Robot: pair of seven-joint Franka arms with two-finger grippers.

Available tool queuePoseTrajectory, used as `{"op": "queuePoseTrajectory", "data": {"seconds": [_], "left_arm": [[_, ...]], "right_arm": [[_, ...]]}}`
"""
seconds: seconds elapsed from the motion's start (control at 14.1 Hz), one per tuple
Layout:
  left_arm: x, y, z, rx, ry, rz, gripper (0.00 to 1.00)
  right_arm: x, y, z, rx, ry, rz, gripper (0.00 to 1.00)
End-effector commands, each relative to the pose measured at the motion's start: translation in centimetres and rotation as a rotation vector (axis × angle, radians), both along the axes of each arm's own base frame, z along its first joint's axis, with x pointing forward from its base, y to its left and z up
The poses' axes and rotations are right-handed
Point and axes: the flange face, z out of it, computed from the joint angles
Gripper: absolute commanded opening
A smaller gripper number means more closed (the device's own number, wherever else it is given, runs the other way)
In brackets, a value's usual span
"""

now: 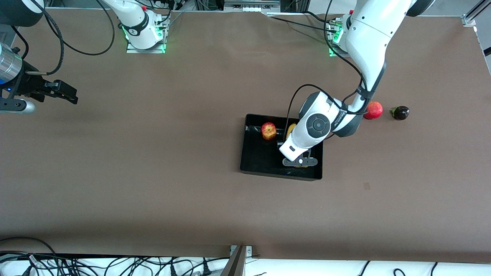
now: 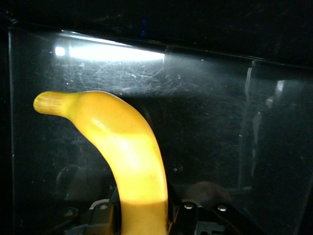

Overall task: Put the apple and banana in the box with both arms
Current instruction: 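Lower the banana into the box and open the left gripper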

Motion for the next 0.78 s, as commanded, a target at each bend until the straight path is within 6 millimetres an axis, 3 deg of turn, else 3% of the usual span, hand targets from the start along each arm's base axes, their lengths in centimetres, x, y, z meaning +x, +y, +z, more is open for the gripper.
{"op": "queuePoseTrajectory", "data": {"seconds": [0.0, 0.21, 0.57, 0.64, 0.71], "left_arm": [[-0.1, -0.2, -1.2, 0.008, -0.022, 0.007, 0.0], [-0.1, -0.3, -2.0, 0.013, -0.035, 0.001, 0.0], [0.1, -0.2, -1.7, 0.018, -0.035, 0.034, 0.6], [0.2, -0.2, -1.4, 0.019, -0.035, 0.052, 0.9], [0.4, -0.2, -0.9, 0.018, -0.039, 0.071, 1.0]], "right_arm": [[0.3, -0.1, 0.5, -0.003, 0.0, 0.013, 1.0], [0.3, -0.1, 0.4, -0.003, 0.002, 0.013, 1.0], [0.3, -0.1, 0.4, -0.002, 0.003, 0.013, 1.0], [0.3, -0.2, 0.4, 0.0, 0.004, 0.011, 1.0], [0.3, -0.2, 0.4, 0.0, 0.004, 0.011, 1.0]]}}
